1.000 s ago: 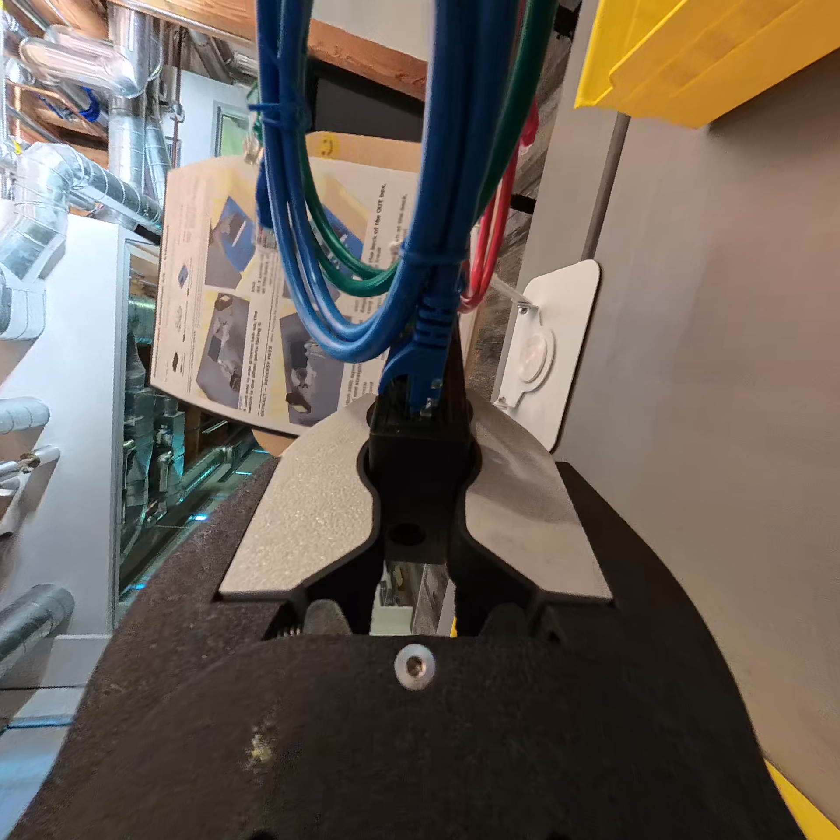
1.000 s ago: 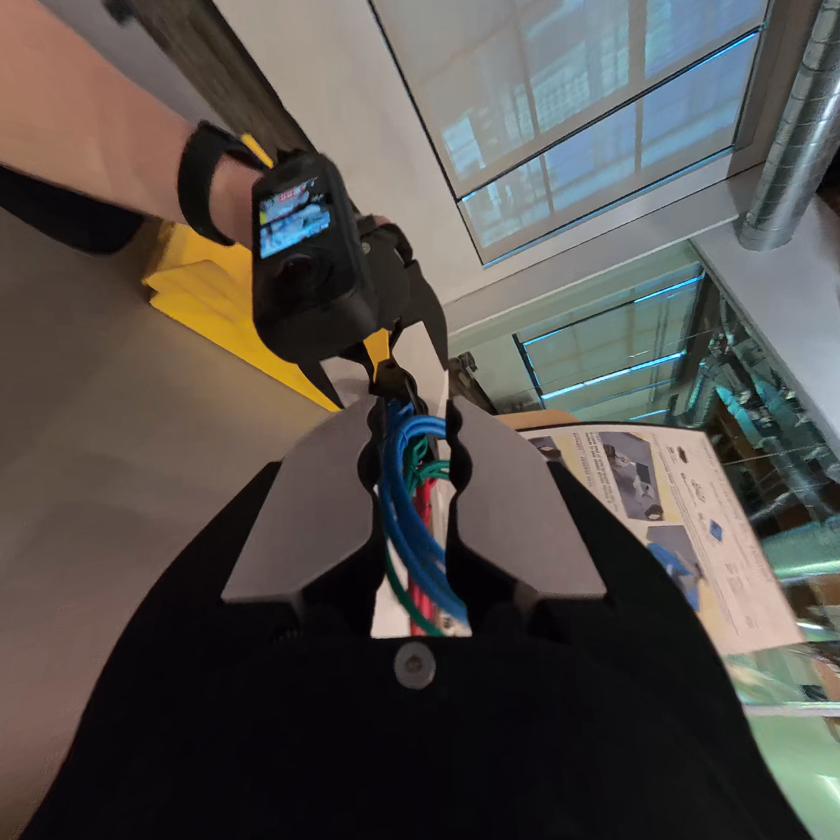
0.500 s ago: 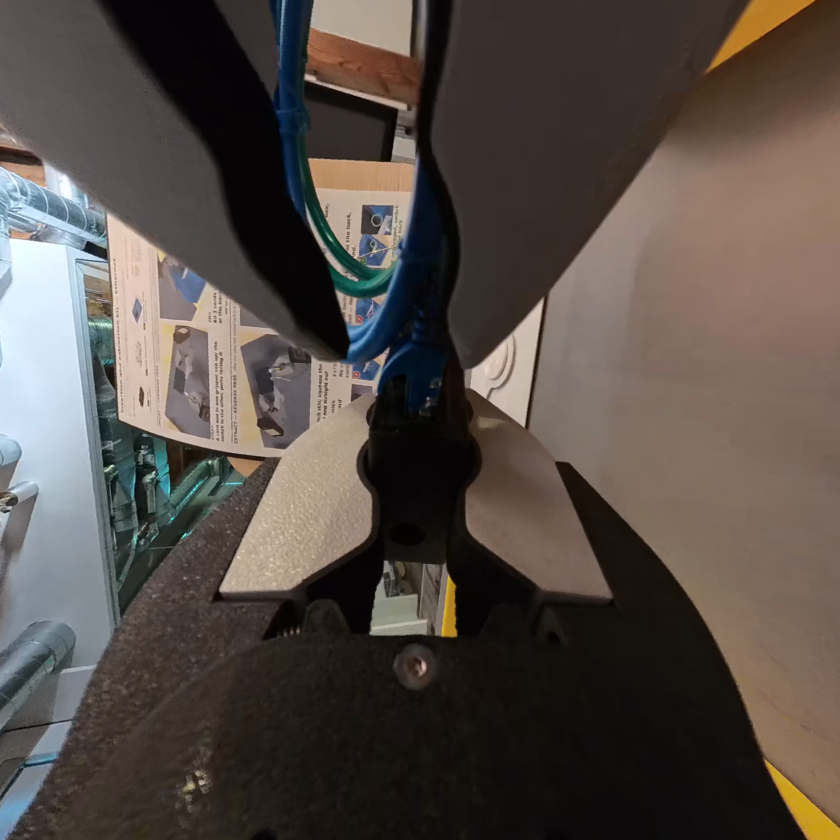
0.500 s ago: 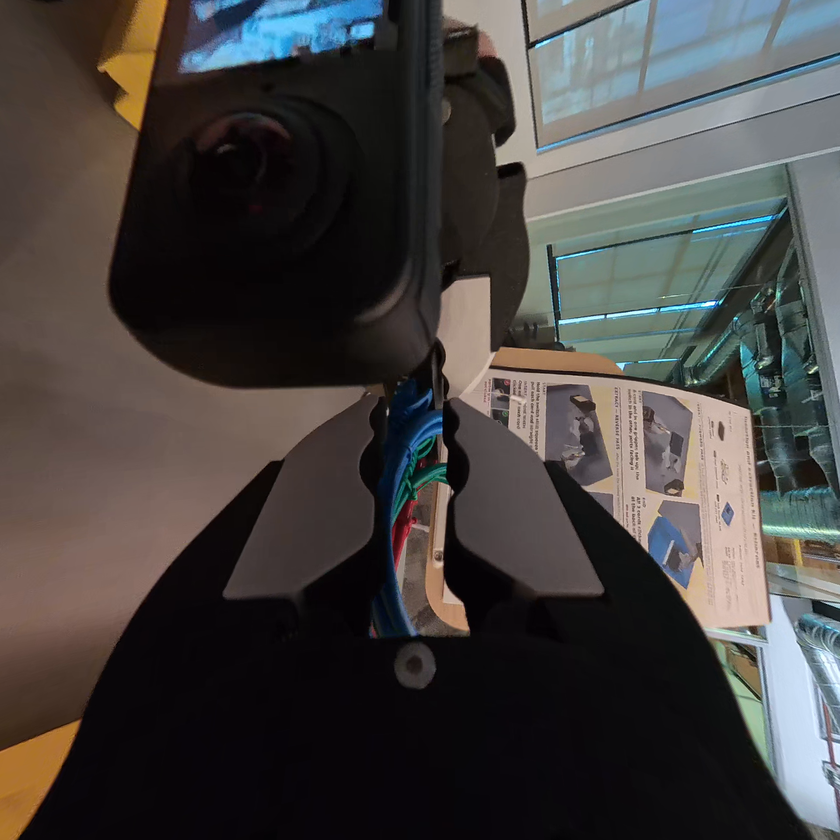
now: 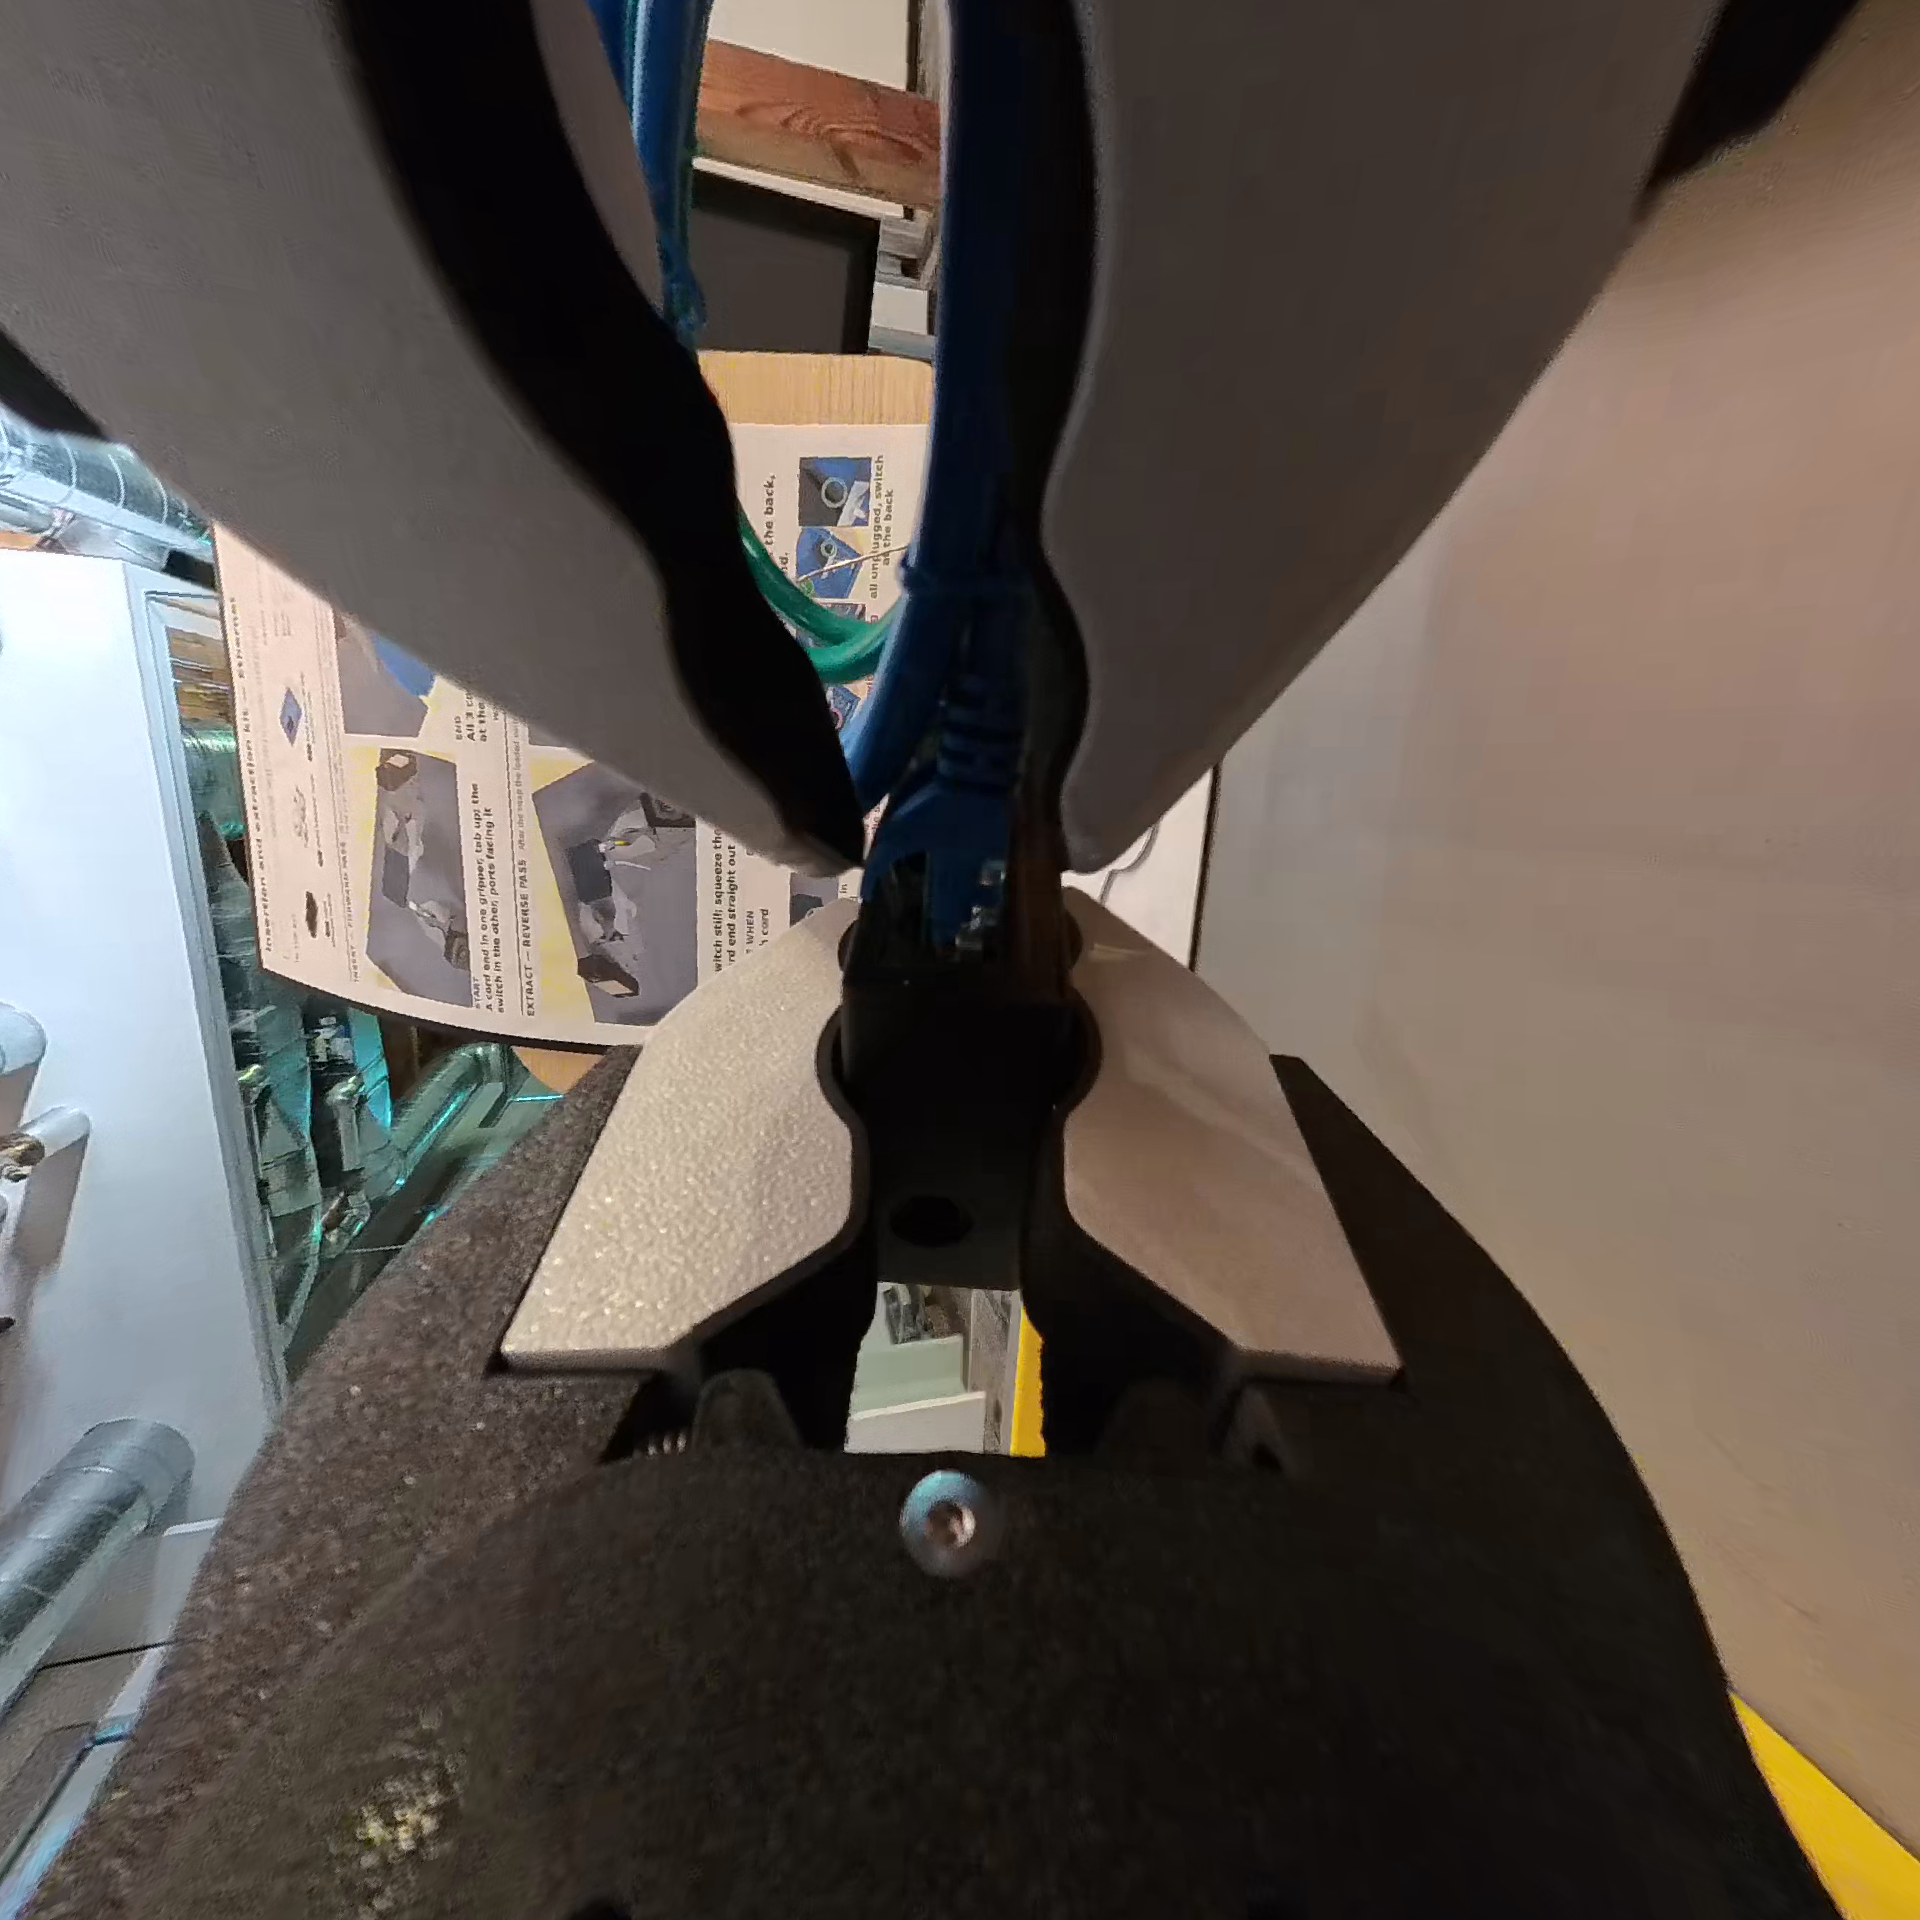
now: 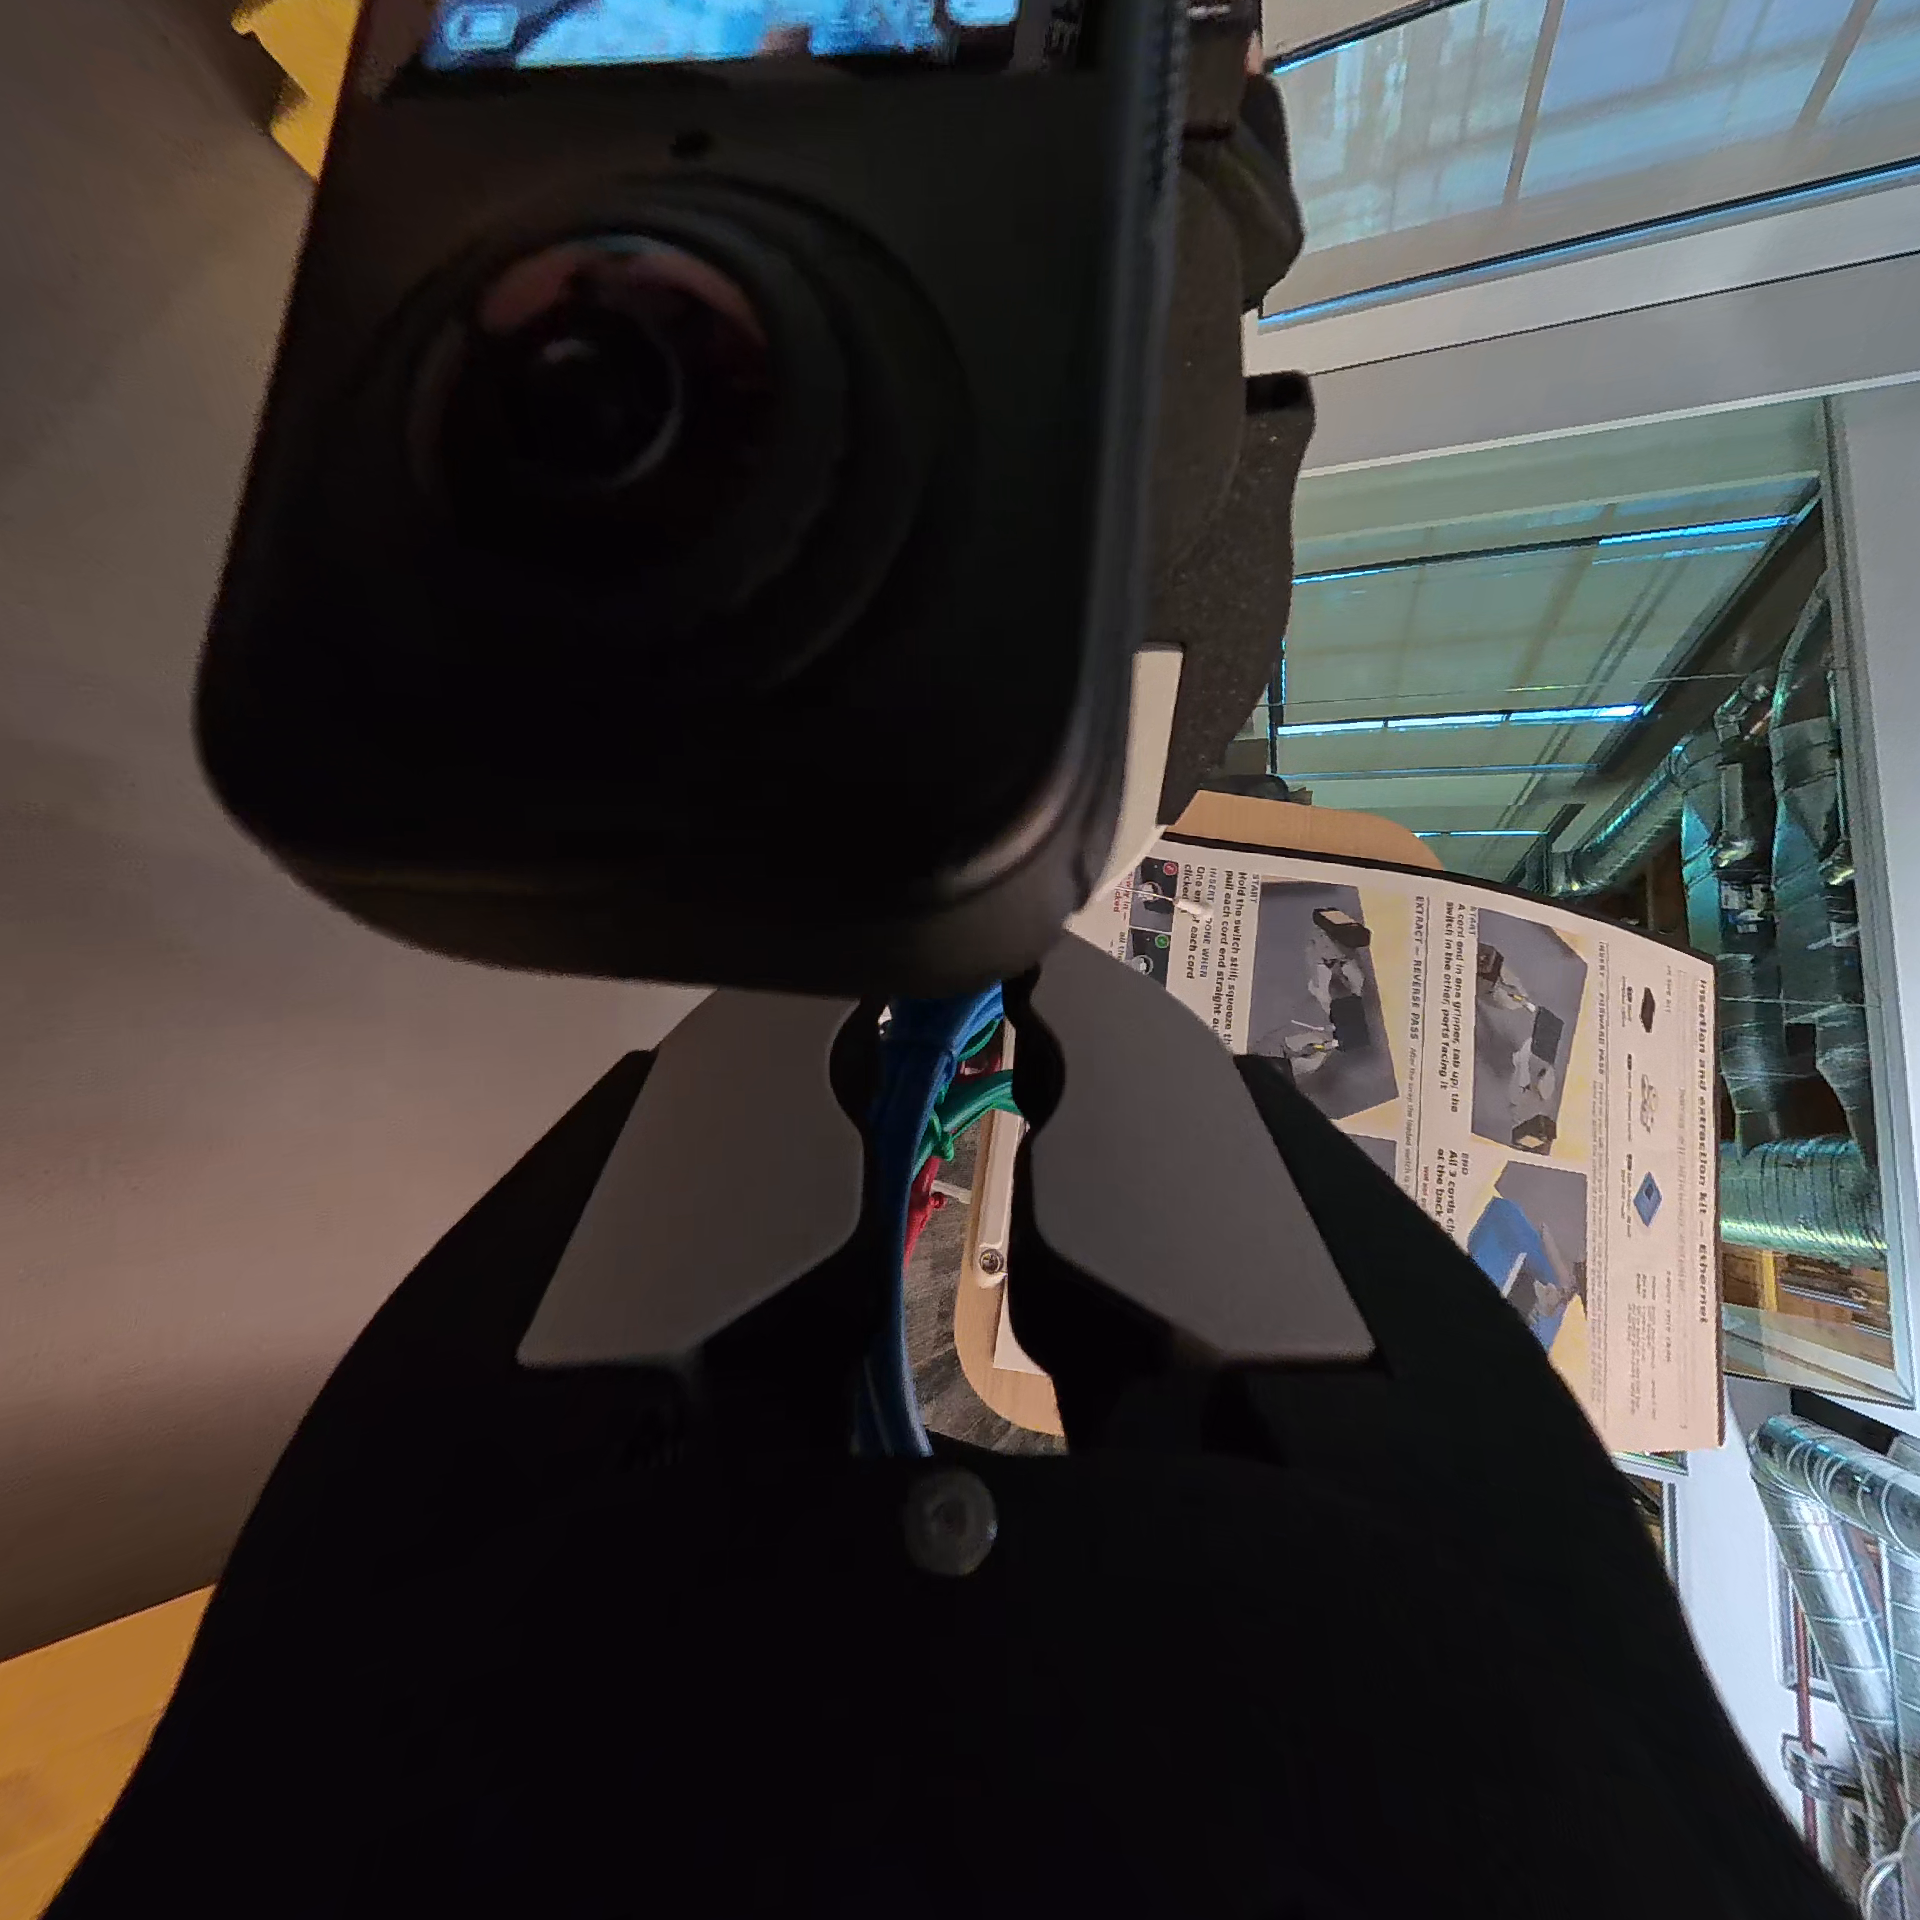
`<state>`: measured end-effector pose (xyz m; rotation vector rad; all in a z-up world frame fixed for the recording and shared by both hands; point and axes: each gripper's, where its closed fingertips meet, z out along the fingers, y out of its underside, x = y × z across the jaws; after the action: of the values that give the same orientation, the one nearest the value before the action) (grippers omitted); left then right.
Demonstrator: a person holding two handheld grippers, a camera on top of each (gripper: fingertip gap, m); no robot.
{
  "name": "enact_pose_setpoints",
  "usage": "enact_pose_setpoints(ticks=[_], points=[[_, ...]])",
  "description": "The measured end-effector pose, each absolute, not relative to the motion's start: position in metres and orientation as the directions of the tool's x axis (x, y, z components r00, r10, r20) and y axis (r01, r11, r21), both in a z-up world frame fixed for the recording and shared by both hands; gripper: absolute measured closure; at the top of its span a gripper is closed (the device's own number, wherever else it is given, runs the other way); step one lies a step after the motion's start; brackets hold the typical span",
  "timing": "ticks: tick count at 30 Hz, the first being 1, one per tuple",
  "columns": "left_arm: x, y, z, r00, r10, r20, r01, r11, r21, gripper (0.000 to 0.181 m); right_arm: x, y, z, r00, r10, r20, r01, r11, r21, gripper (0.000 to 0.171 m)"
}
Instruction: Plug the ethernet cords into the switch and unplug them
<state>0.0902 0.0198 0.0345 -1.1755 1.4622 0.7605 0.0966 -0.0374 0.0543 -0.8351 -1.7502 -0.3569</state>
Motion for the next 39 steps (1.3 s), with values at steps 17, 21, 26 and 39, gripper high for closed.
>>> enact_pose_setpoints(ticks=[17, 21, 26, 39], points=[[0.0848, 0.0238, 0.0307, -0.041, -0.212, -0.976, -0.962, 0.272, -0.019, 0.151, 0.0957, -0.0326, 0.0455, -0.152, 0.354, 0.923, 0.632, 0.753, -0.185, 0.149], [0.0847, 0.0243, 0.0297, -0.042, -0.217, -0.975, -0.962, 0.273, -0.020, 0.151, 0.0956, -0.0319, 0.0447, -0.153, 0.356, 0.922, 0.634, 0.751, -0.184, 0.149], [0.0848, 0.0249, 0.0295, -0.040, -0.218, -0.975, -0.961, 0.277, -0.023, 0.151, 0.0952, -0.0315, 0.0442, -0.153, 0.356, 0.922, 0.634, 0.751, -0.185, 0.148], [0.0856, 0.0241, 0.0307, -0.038, -0.213, -0.976, -0.960, 0.281, -0.023, 0.151, 0.0959, -0.0325, 0.0452, -0.150, 0.357, 0.922, 0.629, 0.754, -0.189, 0.148]])
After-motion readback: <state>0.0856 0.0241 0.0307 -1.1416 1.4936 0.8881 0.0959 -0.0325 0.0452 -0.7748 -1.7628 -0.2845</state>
